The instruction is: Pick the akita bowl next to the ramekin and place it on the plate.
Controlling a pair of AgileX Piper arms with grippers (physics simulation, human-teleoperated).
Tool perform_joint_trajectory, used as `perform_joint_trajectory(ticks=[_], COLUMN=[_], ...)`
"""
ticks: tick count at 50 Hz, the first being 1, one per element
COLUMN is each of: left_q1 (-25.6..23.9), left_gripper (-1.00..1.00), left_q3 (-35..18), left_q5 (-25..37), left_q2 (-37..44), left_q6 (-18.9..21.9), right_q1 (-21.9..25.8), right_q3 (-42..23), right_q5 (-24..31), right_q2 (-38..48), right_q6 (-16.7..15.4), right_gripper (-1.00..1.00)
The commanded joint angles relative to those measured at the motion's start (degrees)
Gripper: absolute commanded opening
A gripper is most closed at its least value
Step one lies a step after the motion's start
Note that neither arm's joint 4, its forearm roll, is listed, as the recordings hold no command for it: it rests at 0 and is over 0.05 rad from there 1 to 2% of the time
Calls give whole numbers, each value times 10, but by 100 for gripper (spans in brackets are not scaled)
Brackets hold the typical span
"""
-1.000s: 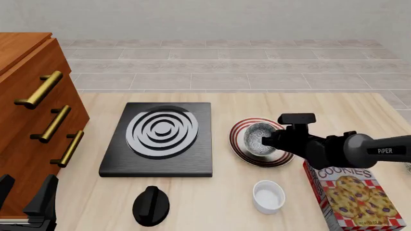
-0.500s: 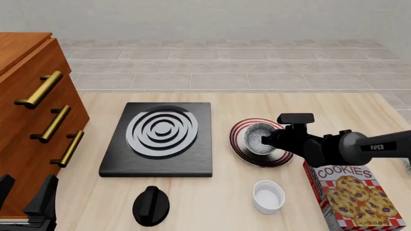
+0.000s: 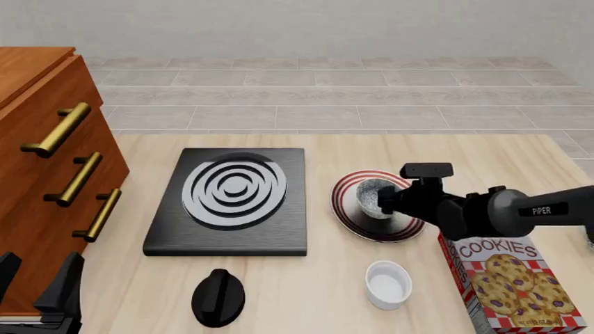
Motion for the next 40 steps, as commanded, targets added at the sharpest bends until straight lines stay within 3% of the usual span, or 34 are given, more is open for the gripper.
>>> perform_joint_trajectory(ticks=[1,40], left_q1=[0,0], left_gripper=[100,100], left_q3=[0,0], left_q5=[0,0], left_q2=[0,0], left_q6=[0,0], right_q1=[-5,-3], right_q3=[-6,9], right_q5=[8,46], right_q2=[-6,-98], right_q6=[-2,-3], right_gripper=[100,100])
